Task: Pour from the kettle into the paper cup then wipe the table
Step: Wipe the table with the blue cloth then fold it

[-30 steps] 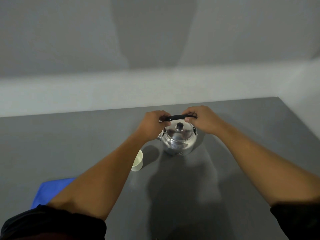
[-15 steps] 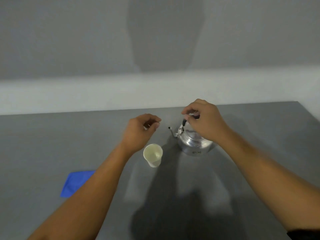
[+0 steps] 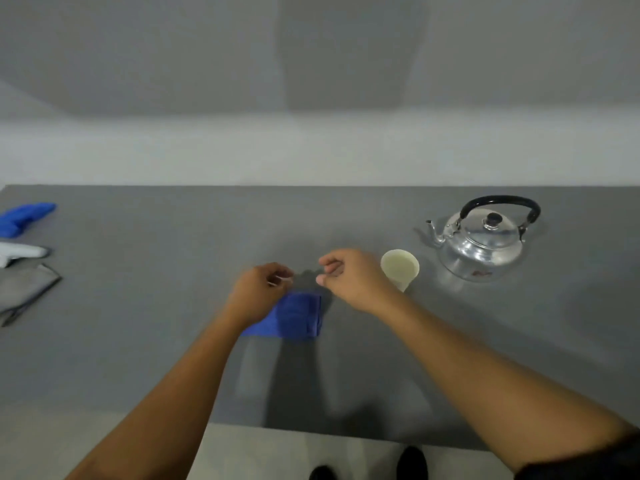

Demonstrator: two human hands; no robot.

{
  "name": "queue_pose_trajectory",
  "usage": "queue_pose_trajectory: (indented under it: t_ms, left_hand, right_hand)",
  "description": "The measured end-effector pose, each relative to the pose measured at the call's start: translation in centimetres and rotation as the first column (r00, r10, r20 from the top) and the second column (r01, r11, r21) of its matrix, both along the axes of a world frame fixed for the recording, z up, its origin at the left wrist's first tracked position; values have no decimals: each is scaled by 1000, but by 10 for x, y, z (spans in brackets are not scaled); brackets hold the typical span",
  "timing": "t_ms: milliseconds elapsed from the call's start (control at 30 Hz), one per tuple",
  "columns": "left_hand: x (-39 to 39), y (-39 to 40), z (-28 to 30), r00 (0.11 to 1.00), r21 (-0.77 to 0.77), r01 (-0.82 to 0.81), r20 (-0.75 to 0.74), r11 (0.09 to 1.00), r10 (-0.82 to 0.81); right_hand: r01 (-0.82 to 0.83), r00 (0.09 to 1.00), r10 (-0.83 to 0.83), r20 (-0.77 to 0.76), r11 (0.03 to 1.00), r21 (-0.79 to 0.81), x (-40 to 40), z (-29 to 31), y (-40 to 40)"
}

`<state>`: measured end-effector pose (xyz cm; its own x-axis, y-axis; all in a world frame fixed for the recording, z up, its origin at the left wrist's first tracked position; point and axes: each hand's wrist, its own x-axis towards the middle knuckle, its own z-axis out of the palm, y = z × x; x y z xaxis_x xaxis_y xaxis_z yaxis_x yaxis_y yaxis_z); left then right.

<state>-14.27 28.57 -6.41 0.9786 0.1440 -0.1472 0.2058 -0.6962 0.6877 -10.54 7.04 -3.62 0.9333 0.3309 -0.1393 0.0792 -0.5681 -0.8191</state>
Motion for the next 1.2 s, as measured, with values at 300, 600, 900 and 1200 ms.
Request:
queue_pose_trajectory:
  t_ms: [300,600,900,1200]
  left_hand:
    - [-35,54,-48,997,174,57,-61,983,-47]
    - [-30,58,-63,996,399,75,-70,914,-52]
    - [-48,60,-48,998,45,-57,-33,997,58]
    - [-85,-9,-33,989,-265,1,-143,964,-40]
  right_hand:
    - [99,984,-133,-114,959,-266,-28,-69,46]
    - [134,983,-168,-78,936,-326,-35,-85,69]
    - [231,965,-239,-105,970,-81,-56,-68,55]
    - [426,896,-414,-157,904,43,-106,-63,-40]
